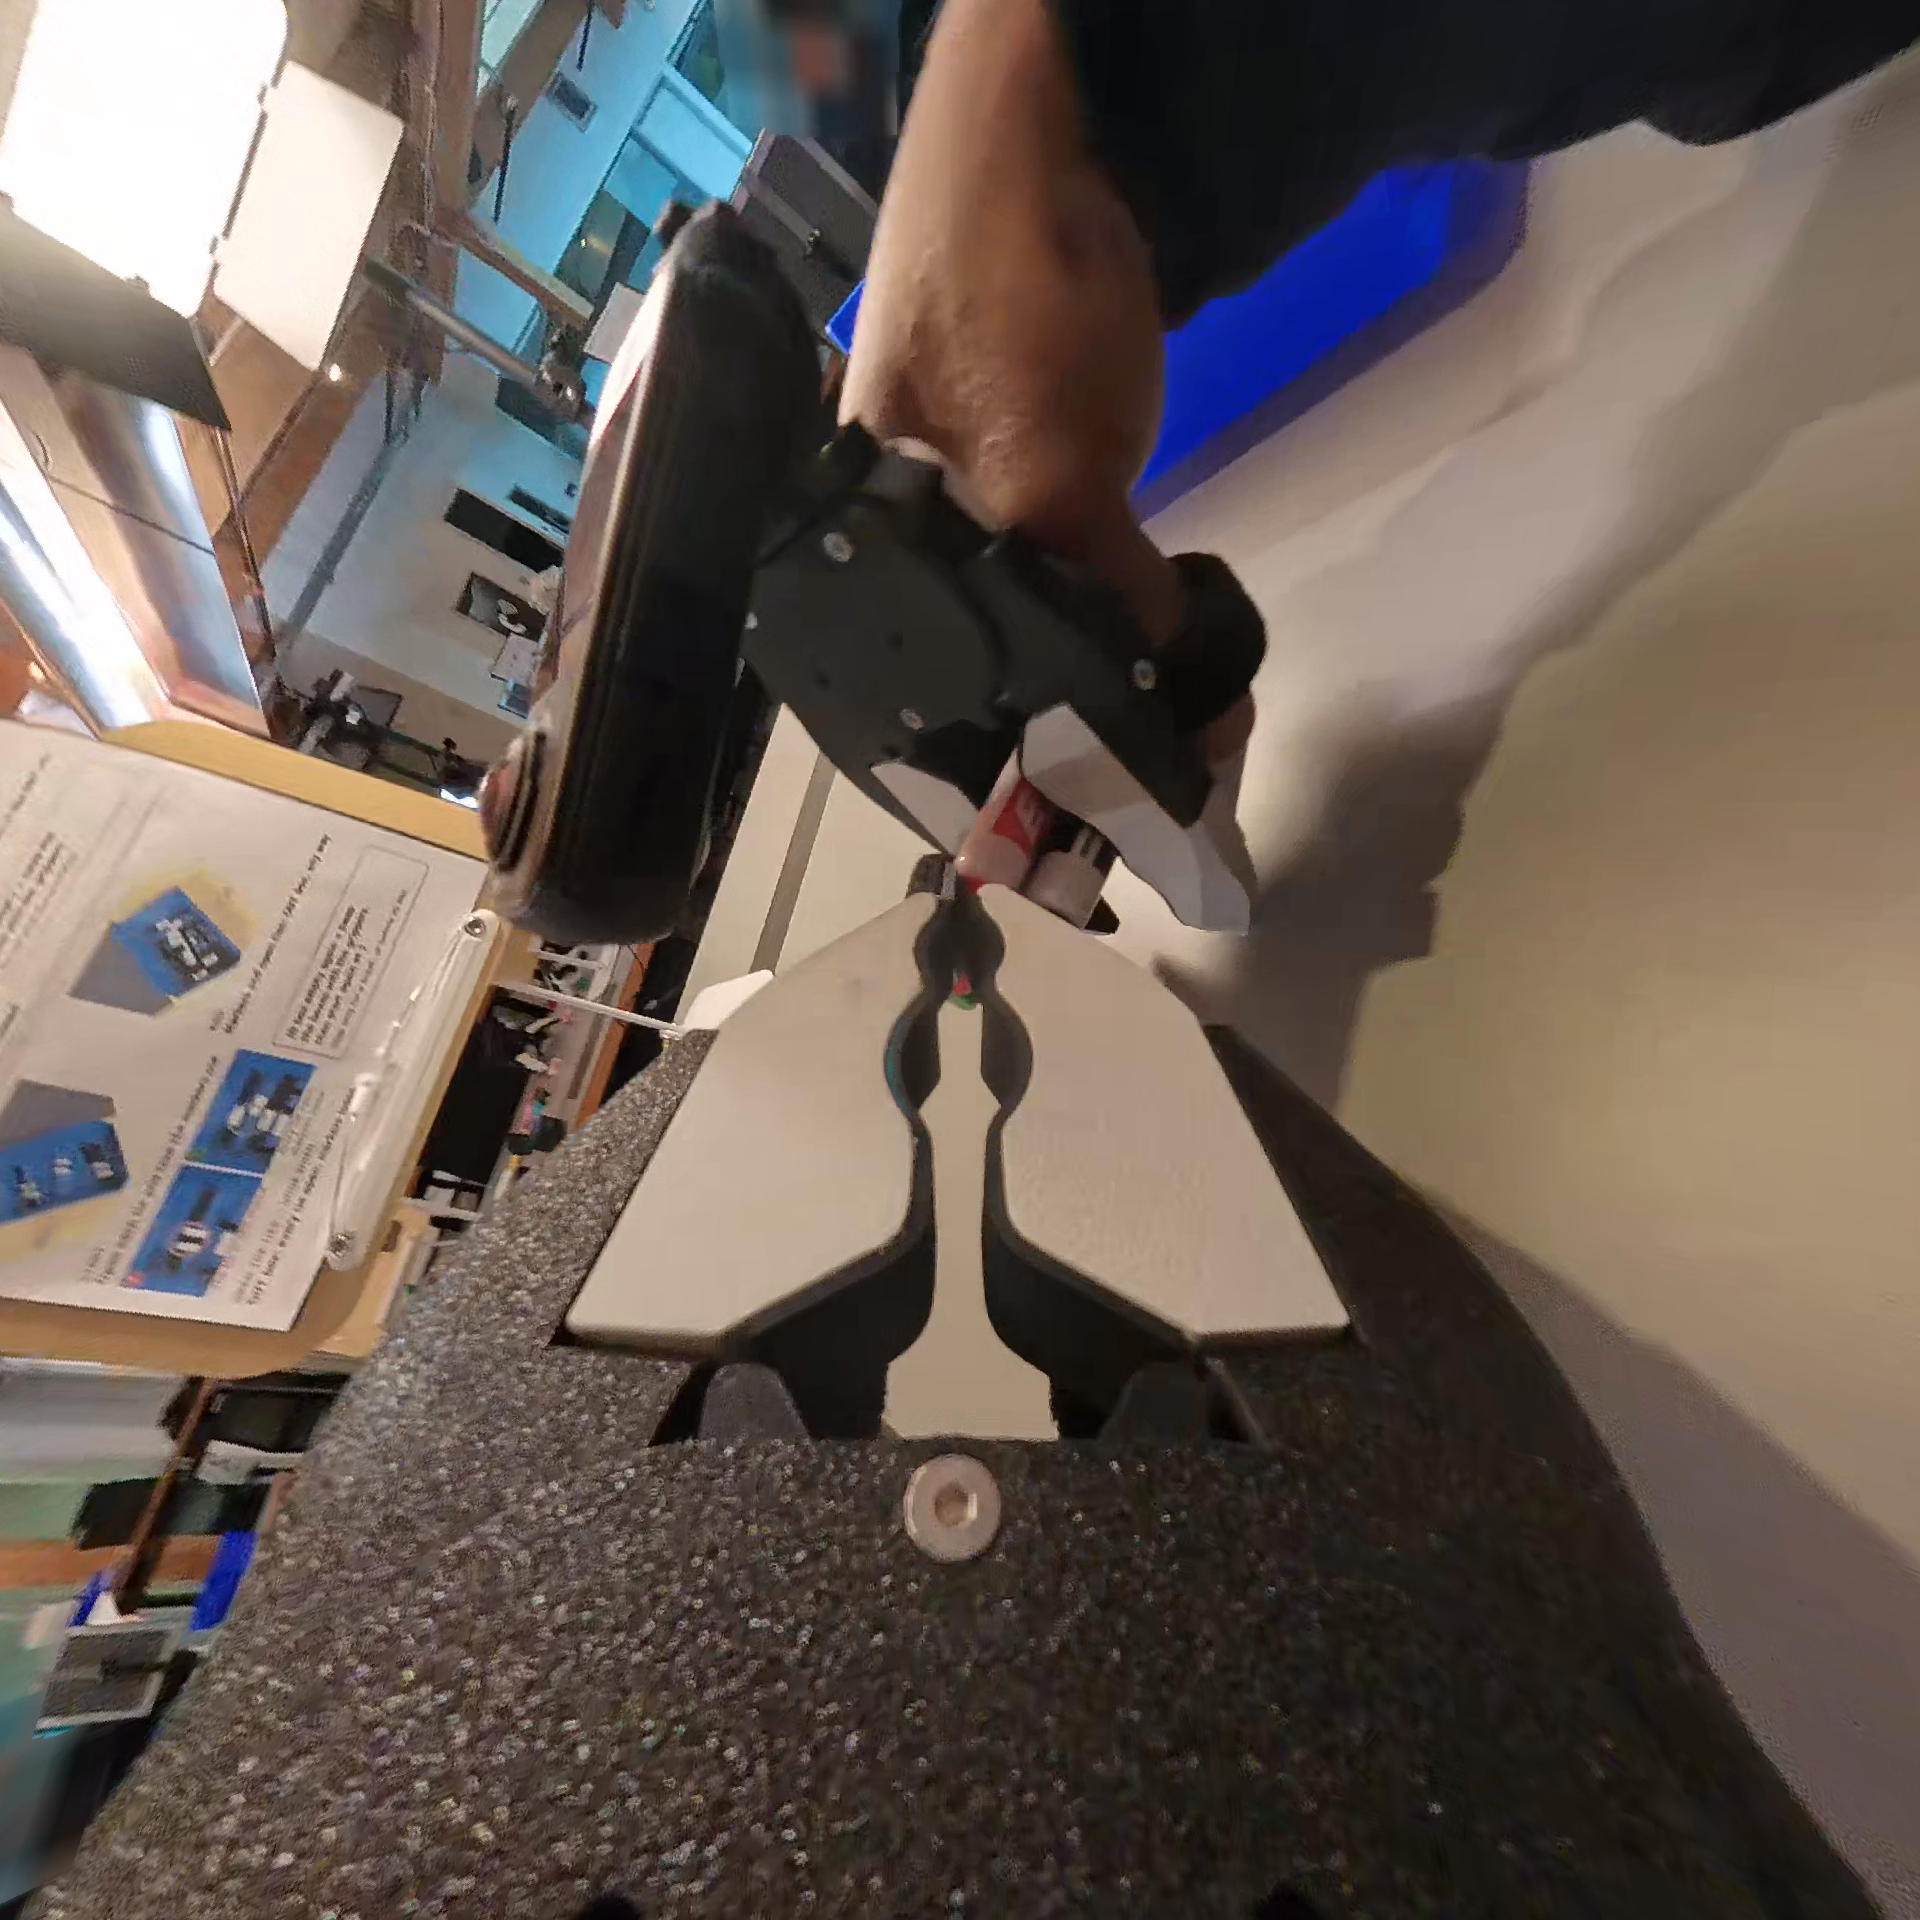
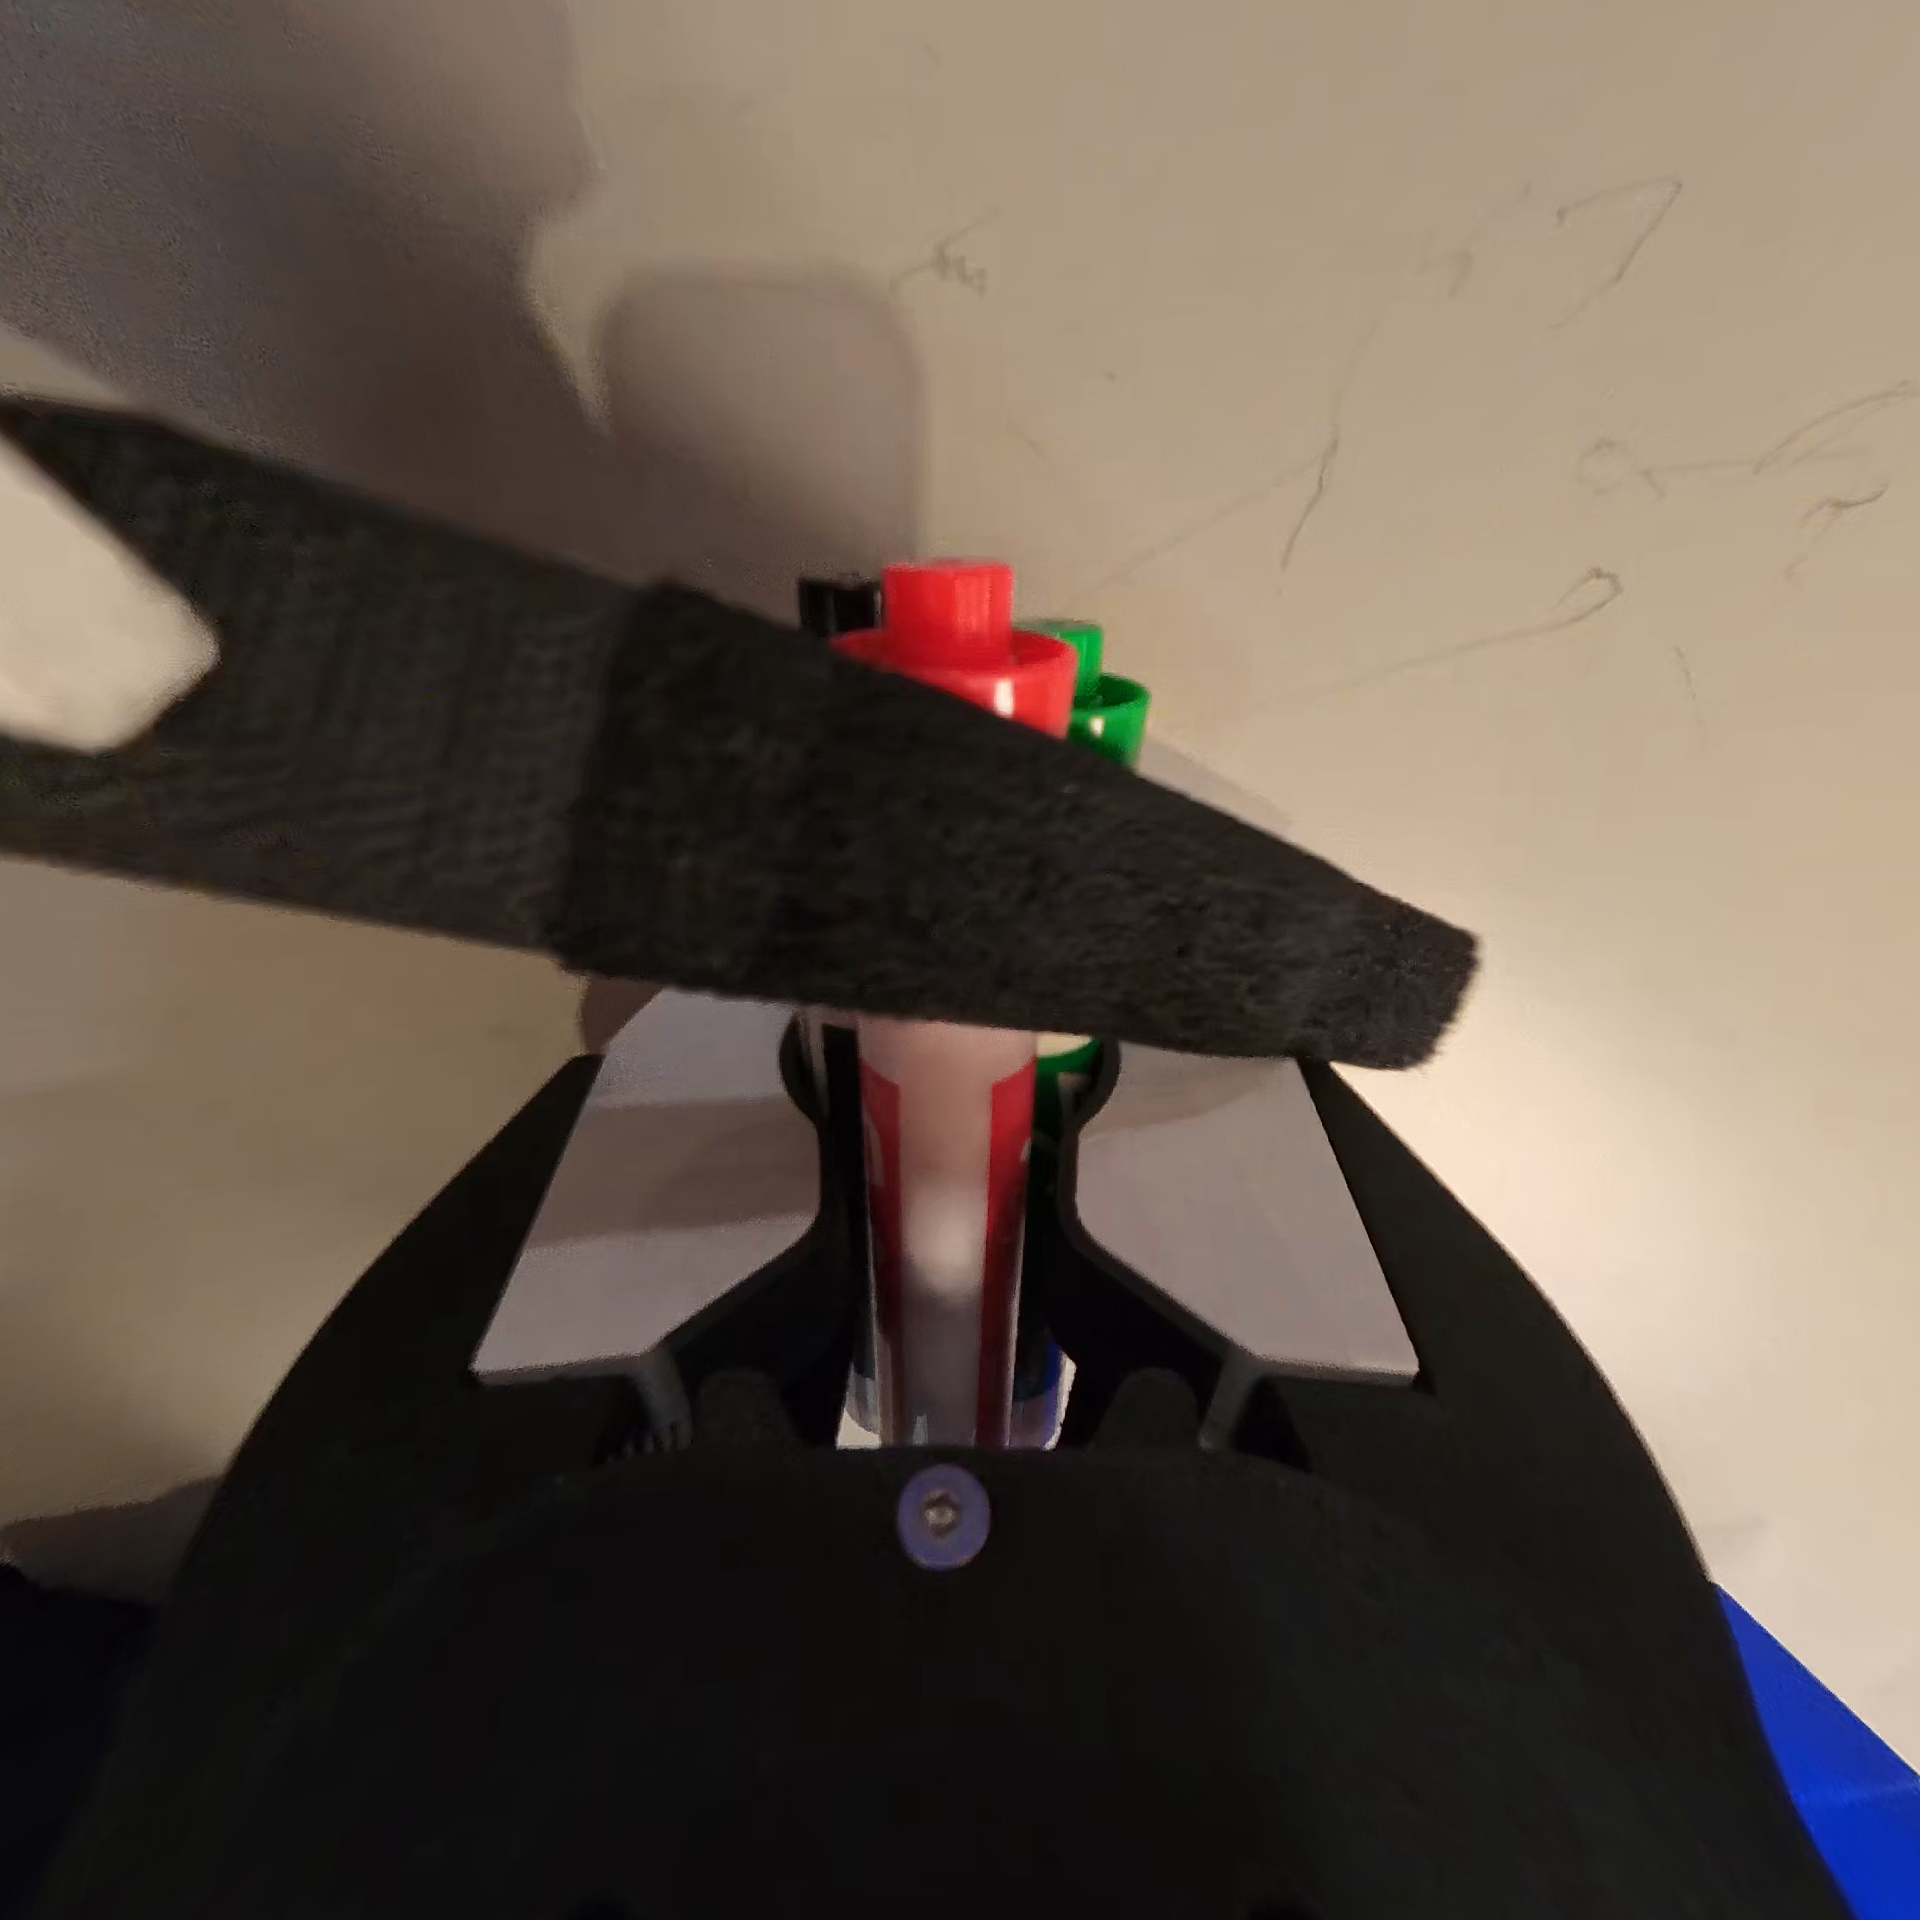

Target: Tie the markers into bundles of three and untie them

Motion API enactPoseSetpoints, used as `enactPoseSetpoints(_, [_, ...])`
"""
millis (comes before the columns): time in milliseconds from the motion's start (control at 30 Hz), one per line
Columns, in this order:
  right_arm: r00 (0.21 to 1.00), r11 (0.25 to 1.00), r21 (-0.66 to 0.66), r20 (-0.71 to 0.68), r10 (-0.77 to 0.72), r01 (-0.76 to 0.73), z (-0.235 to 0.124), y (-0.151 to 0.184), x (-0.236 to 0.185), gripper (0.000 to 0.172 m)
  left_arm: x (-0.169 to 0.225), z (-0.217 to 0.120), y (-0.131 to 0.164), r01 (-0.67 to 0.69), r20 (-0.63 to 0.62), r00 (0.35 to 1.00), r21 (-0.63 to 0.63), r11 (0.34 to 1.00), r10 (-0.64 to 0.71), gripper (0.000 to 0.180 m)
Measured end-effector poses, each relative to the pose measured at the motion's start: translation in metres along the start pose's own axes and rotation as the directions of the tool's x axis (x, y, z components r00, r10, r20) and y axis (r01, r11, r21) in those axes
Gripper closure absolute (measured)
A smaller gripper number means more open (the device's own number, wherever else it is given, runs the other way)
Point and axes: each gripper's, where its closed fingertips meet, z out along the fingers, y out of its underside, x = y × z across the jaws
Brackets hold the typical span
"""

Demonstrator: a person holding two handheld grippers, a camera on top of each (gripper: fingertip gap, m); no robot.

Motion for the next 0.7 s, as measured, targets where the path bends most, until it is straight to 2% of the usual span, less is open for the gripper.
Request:
enactPoseSetpoints(100, [1.000, 1.000, -0.004, 0.003, 0.000, 0.000, 0.002, 0.000, 0.000, 0.131, 0.011, 0.001, -0.005, -0.065, -0.011, 0.998, 0.002, 0.998, 0.065, 0.179])
enactPoseSetpoints(367, [1.000, 1.000, -0.007, 0.010, -0.001, 0.001, 0.003, 0.000, -0.001, 0.131, 0.038, 0.003, -0.016, -0.127, -0.071, 0.989, 0.029, 0.991, 0.129, 0.178])
enactPoseSetpoints(700, [1.000, 1.000, -0.004, 0.017, -0.003, 0.003, 0.003, 0.001, -0.002, 0.131, 0.056, 0.008, -0.011, -0.175, -0.131, 0.976, 0.023, 0.984, 0.176, 0.168])
